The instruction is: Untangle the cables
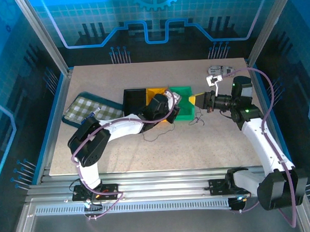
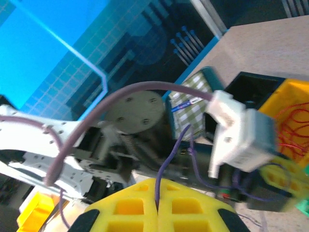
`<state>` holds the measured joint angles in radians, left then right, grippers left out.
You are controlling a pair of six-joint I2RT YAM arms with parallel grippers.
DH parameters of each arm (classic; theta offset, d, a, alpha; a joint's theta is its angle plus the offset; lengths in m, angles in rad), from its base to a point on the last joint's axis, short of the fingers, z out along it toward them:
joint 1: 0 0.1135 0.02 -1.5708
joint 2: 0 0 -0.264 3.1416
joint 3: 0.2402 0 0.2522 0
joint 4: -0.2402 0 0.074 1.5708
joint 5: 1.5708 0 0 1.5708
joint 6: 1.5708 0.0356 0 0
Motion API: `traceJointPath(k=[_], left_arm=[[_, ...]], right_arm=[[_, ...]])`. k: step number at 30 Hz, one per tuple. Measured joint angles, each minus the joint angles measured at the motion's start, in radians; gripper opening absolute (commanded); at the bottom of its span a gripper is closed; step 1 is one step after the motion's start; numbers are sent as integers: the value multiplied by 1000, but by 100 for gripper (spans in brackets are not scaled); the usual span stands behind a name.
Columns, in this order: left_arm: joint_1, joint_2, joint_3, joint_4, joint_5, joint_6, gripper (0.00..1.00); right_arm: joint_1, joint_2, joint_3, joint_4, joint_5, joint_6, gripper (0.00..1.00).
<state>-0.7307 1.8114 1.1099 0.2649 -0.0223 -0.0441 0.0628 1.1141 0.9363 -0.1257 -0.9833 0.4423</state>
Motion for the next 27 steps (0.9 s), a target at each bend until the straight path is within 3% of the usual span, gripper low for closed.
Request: traceJointPath(k=[11,17,27], left_arm=[[198,-403,-370,-138,-142,-301,0],[224,-470,-435,-232,-214,-410,0],[224,-504,-397,-420,-439,-611,0]], right_arm=[[-67,-66,-67,-120,597,-8,0],[-54,-50,-78,-110,658,11,0],[315,109,248,-89,706,-40,1]])
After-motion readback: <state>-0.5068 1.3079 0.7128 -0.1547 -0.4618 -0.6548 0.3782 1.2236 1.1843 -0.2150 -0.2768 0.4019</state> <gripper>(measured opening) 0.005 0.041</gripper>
